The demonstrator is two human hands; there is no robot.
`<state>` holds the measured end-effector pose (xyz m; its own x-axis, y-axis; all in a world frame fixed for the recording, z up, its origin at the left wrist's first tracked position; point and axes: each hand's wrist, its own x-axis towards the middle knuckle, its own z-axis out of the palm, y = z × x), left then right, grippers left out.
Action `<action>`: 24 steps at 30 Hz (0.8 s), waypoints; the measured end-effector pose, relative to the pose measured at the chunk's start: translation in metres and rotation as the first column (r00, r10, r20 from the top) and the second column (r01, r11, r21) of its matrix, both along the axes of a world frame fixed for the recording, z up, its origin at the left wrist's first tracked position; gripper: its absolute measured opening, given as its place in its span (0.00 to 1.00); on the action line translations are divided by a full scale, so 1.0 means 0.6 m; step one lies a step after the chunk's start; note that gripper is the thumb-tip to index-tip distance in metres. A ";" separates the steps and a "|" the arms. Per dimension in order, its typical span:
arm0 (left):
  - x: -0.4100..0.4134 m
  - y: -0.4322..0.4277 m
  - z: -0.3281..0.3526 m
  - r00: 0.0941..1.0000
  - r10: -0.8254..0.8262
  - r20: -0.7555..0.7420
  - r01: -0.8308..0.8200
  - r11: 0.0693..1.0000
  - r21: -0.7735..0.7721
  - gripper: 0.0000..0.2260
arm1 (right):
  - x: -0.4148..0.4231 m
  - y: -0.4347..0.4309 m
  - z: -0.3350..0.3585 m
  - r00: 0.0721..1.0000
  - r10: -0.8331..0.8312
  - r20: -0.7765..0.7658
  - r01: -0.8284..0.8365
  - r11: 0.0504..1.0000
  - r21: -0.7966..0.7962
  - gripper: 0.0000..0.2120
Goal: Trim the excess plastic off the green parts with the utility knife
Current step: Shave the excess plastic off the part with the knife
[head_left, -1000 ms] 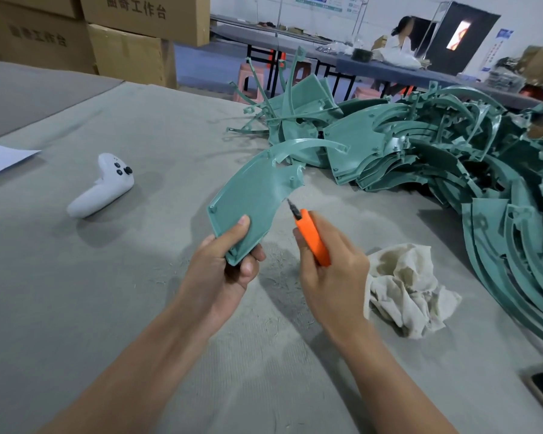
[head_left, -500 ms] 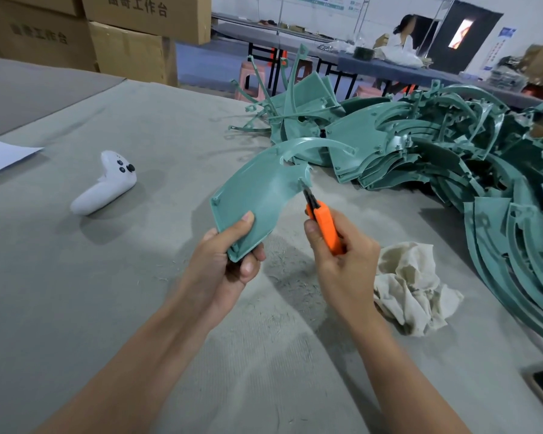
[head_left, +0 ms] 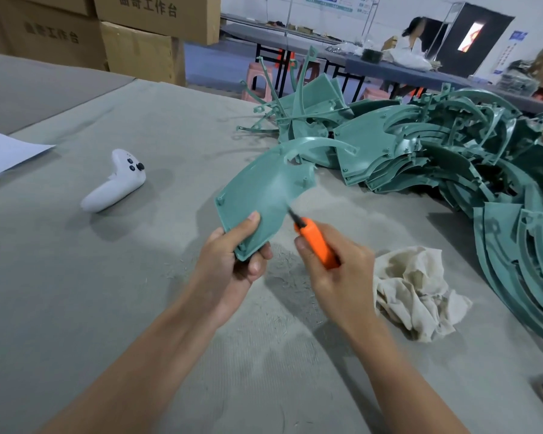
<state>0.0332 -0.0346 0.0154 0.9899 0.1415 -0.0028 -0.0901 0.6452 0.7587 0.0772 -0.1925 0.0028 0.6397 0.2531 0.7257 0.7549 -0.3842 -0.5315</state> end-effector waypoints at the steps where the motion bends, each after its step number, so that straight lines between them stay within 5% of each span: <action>1: 0.002 0.003 0.001 1.000 0.025 -0.002 -0.025 1.000 -0.008 0.06 | -0.004 0.002 -0.002 0.999 0.028 0.025 -0.027 0.999 -0.040 0.10; 9: 0.001 0.009 0.003 0.999 0.011 0.030 -0.015 0.991 0.131 0.06 | 0.016 -0.013 0.017 0.999 -0.035 -0.016 0.036 0.998 0.060 0.04; 16: 0.002 0.017 0.005 0.997 0.076 0.025 -0.079 0.987 0.137 0.09 | 0.000 -0.011 0.011 0.986 0.161 -0.035 -0.164 0.981 -0.108 0.09; 21: -0.001 0.010 0.004 0.999 0.013 0.046 -0.021 0.984 0.177 0.07 | 0.008 -0.013 0.020 1.000 0.005 -0.019 -0.005 1.000 -0.016 0.07; 24: 0.003 0.016 0.001 0.998 0.060 0.028 -0.064 0.985 0.159 0.08 | -0.007 -0.005 0.011 0.980 0.189 -0.066 -0.195 0.976 -0.095 0.08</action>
